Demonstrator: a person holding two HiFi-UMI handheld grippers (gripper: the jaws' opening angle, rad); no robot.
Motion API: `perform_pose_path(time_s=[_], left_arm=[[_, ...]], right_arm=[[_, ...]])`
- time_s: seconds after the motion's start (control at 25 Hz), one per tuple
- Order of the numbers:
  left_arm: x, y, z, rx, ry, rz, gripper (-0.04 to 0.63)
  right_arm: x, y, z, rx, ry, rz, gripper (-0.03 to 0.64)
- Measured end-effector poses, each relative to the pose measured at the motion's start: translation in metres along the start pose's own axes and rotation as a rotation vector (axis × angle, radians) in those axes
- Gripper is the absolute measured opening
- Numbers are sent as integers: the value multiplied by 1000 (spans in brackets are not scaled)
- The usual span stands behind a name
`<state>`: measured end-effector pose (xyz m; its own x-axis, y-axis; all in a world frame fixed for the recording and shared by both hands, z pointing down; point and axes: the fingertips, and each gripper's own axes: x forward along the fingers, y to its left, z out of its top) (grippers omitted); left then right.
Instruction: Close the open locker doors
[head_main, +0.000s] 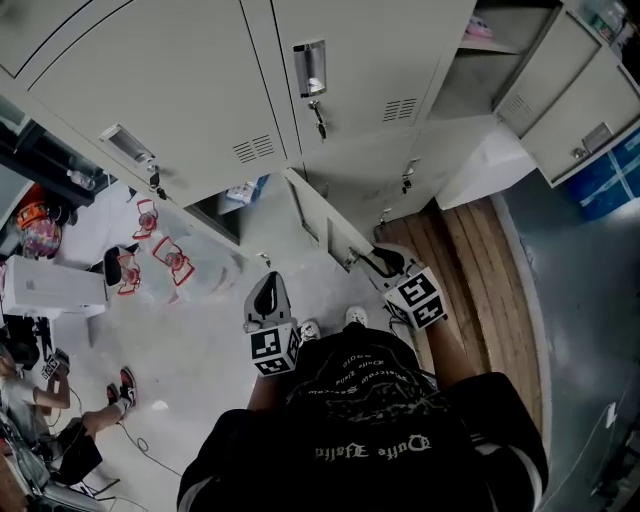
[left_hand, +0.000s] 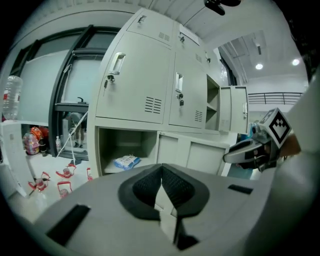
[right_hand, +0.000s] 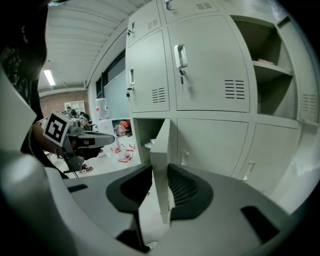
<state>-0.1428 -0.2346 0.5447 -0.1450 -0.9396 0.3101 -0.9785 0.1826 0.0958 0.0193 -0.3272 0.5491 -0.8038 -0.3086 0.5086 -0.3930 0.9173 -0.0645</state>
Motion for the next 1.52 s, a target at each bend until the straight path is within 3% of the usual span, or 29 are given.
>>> perform_pose_path(time_s=[0.36,0.8,1.08,1.52], left_arm=[[-21,13,-13,-56,2,170,8],[-53,47,-23,-106,-5,358,8],[-71,83,-20,-109,-14,394,8],[-87,133,-18,-84,-17,367,8]], right_arm=[[7,42,1,-89,-16,257,107],[29,94,10,-110,-48,434,98],[57,132,22,-147,-53,461,84],[111,176,50,-139,-90,458,78]])
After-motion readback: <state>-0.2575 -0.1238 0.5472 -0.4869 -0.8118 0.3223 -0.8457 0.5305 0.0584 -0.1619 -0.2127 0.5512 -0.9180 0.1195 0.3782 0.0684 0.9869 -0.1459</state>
